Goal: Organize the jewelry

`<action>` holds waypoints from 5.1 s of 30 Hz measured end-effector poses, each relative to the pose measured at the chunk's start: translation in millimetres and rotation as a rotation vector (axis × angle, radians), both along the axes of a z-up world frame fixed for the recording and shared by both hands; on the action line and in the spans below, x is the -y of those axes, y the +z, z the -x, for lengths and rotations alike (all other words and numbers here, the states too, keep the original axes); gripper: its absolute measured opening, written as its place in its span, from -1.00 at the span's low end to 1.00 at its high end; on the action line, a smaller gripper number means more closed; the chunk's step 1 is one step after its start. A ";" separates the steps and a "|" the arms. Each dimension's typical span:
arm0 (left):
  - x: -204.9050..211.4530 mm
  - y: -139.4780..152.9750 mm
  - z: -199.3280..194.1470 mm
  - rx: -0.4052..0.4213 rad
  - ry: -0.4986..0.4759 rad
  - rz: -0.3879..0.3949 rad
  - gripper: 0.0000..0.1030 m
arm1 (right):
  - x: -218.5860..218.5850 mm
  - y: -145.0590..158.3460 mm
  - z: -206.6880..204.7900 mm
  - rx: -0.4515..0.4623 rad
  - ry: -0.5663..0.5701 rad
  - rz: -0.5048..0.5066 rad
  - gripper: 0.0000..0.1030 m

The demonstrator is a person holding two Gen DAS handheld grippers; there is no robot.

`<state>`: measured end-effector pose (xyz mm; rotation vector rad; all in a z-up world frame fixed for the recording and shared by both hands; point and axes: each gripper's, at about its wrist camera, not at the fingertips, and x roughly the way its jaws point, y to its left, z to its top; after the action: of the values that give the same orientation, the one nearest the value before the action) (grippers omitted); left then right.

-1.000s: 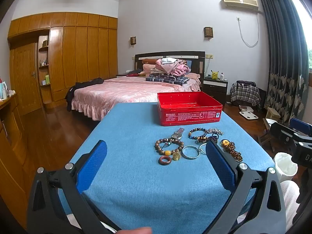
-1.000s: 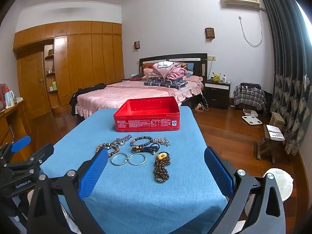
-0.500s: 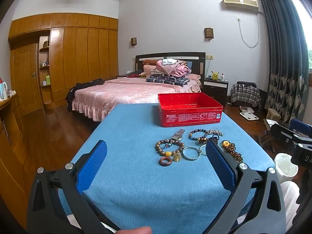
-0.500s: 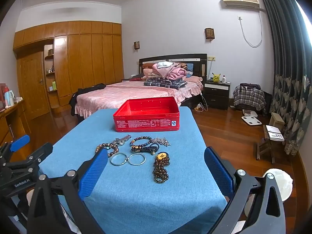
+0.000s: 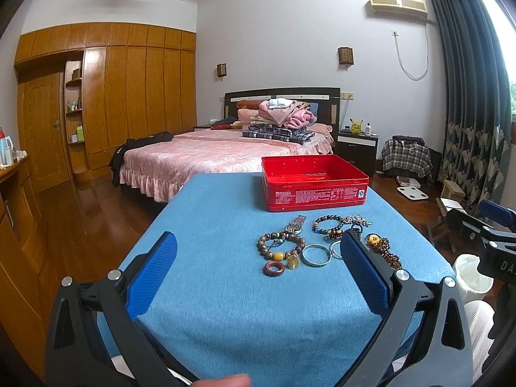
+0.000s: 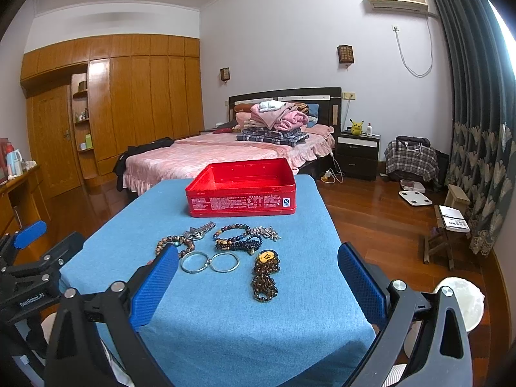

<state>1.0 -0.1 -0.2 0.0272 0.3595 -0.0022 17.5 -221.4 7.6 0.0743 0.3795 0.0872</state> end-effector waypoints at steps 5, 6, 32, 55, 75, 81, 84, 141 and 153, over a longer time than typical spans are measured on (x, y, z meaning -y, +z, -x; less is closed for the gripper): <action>0.3 0.1 0.0 0.001 0.000 -0.001 0.90 | 2.2 -1.4 -0.3 -0.001 0.000 0.001 0.88; 0.2 0.1 0.4 0.002 0.000 -0.002 0.90 | 0.5 -1.9 -0.2 -0.002 0.000 0.001 0.88; -3.6 7.0 -2.0 0.005 0.000 0.000 0.90 | 4.2 -2.0 -5.6 0.001 -0.001 0.004 0.88; -4.7 9.3 -3.4 0.007 0.001 -0.003 0.90 | 5.3 -3.6 -8.1 0.001 0.000 0.003 0.88; -13.9 -32.3 -47.7 -0.063 0.034 0.037 0.90 | -0.2 -49.0 -41.5 0.011 0.007 0.011 0.88; -9.5 -59.6 -71.6 -0.095 0.006 0.045 0.90 | 2.6 -73.5 -64.4 -0.033 0.002 0.002 0.88; -7.3 -68.9 -82.1 -0.103 0.010 0.046 0.90 | 2.5 -83.2 -75.4 -0.039 0.000 0.004 0.86; 25.5 -39.8 -137.6 -0.087 -0.120 0.117 -0.45 | 7.2 -35.1 -135.6 -0.092 0.062 0.003 -0.47; 31.8 -0.2 -197.7 -0.069 -0.108 0.154 -0.45 | 10.2 8.6 -191.3 -0.050 0.042 0.000 -0.47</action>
<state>198.7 -31.9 -0.4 -0.1061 0.4262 -0.1381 208.8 -231.6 16.2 0.0688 0.4308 0.1270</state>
